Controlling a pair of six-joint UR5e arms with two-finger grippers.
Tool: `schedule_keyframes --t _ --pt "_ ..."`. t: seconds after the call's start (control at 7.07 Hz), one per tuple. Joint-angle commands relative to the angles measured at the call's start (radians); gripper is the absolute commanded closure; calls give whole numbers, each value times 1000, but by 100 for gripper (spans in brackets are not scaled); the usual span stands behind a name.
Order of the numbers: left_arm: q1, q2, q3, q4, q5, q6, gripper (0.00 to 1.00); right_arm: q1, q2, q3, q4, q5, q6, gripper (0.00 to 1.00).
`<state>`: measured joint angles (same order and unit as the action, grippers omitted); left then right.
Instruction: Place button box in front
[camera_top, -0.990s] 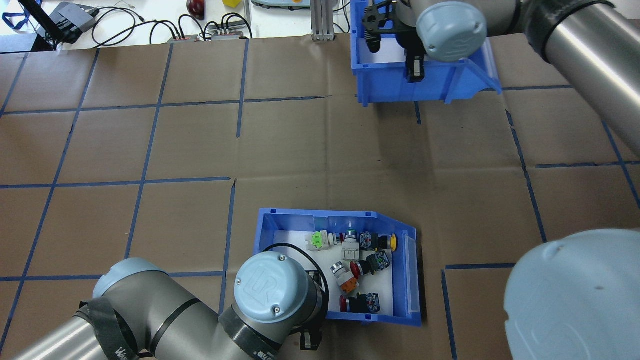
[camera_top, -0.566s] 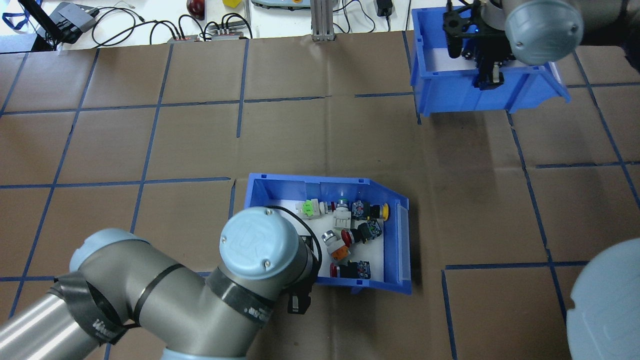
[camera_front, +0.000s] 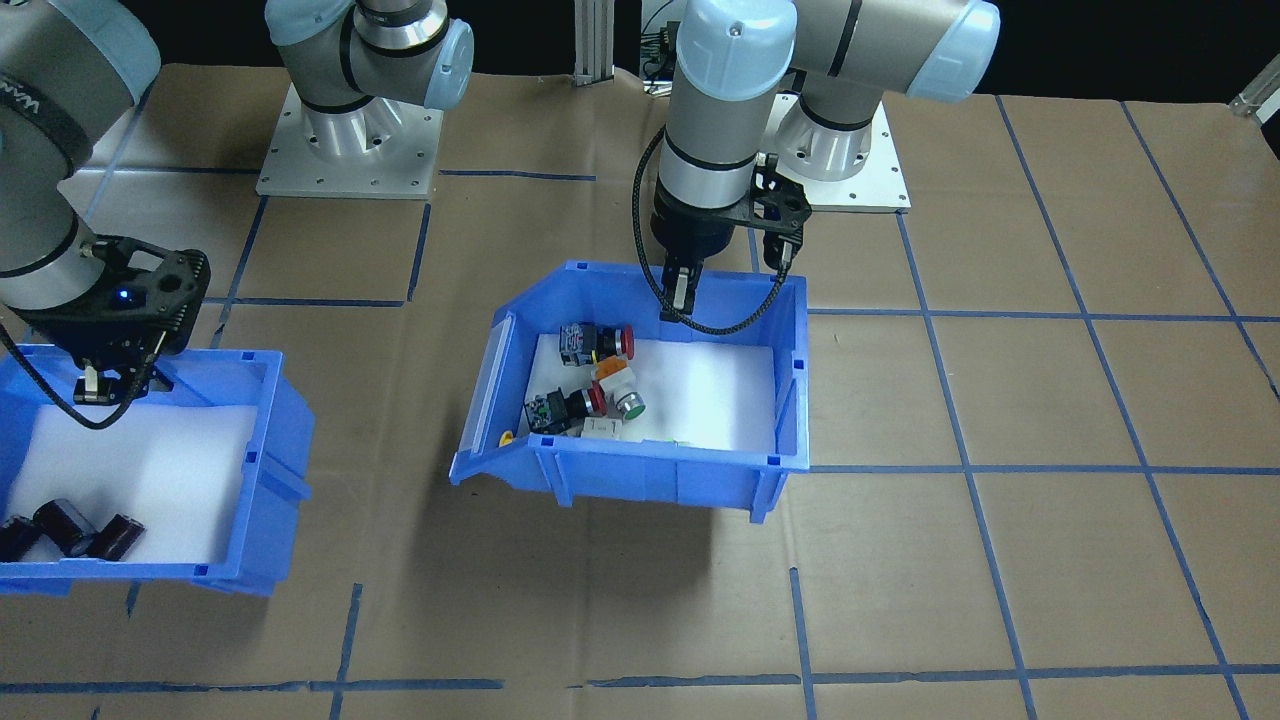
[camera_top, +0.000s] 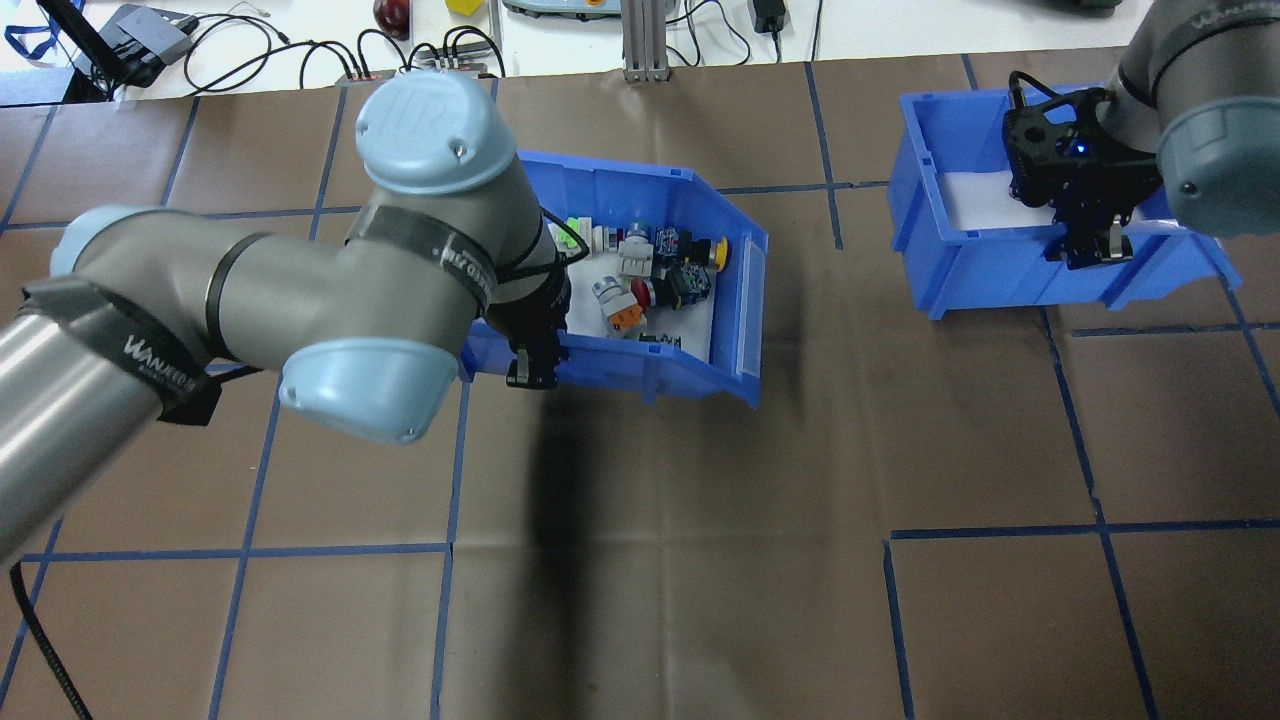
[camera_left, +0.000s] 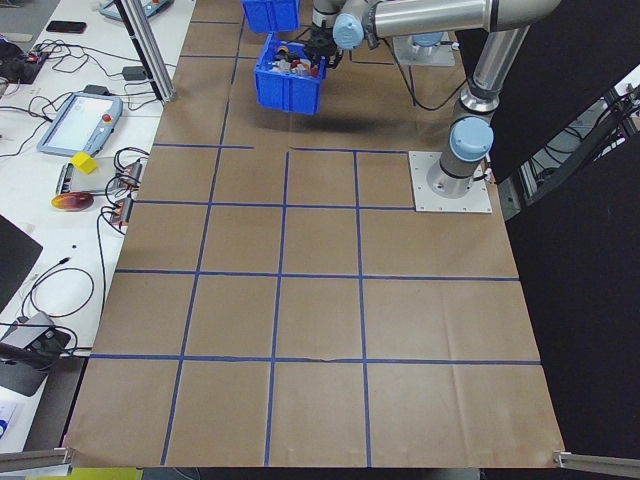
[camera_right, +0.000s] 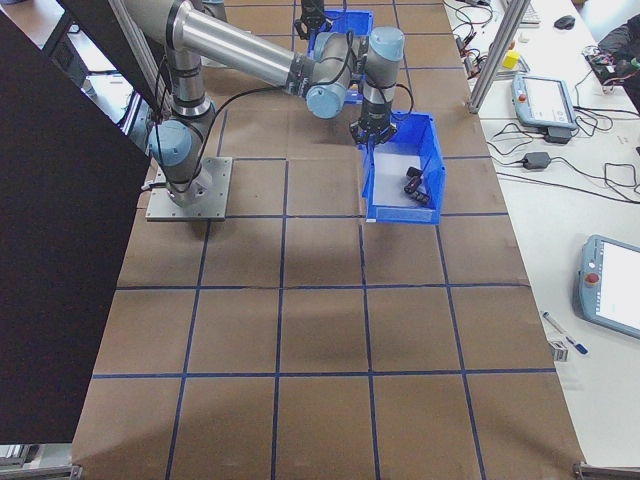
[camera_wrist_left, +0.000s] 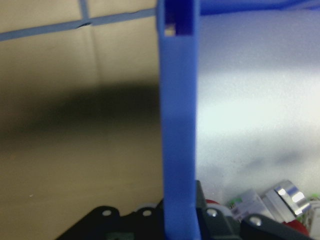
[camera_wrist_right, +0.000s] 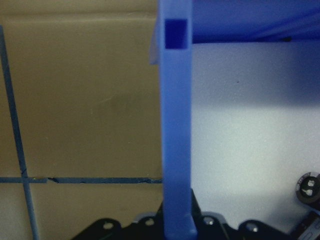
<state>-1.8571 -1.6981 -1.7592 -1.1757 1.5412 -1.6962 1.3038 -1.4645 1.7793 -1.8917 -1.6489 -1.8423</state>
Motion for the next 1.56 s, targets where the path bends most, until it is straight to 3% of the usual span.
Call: schedule_keyframes --t 0.0,0.14,0.57,0.71,0.85,1.41 --pt "12 -223 247 4 -12 16 100 -23 -104 119 -13 21 -93 94" --pt "9 -301 345 1 -26 3 100 -23 -126 141 -15 23 -92 94" --pt "9 -431 429 16 -32 -48 100 -23 -135 159 -12 20 -81 94" --pt "10 -440 441 16 -38 -68 100 -23 -169 205 -15 20 -74 94" --pt "13 -449 445 16 -82 -100 100 -21 -215 253 -21 20 -55 94" --pt "-5 -460 419 22 -90 -155 99 -6 -433 475 -26 26 89 93"
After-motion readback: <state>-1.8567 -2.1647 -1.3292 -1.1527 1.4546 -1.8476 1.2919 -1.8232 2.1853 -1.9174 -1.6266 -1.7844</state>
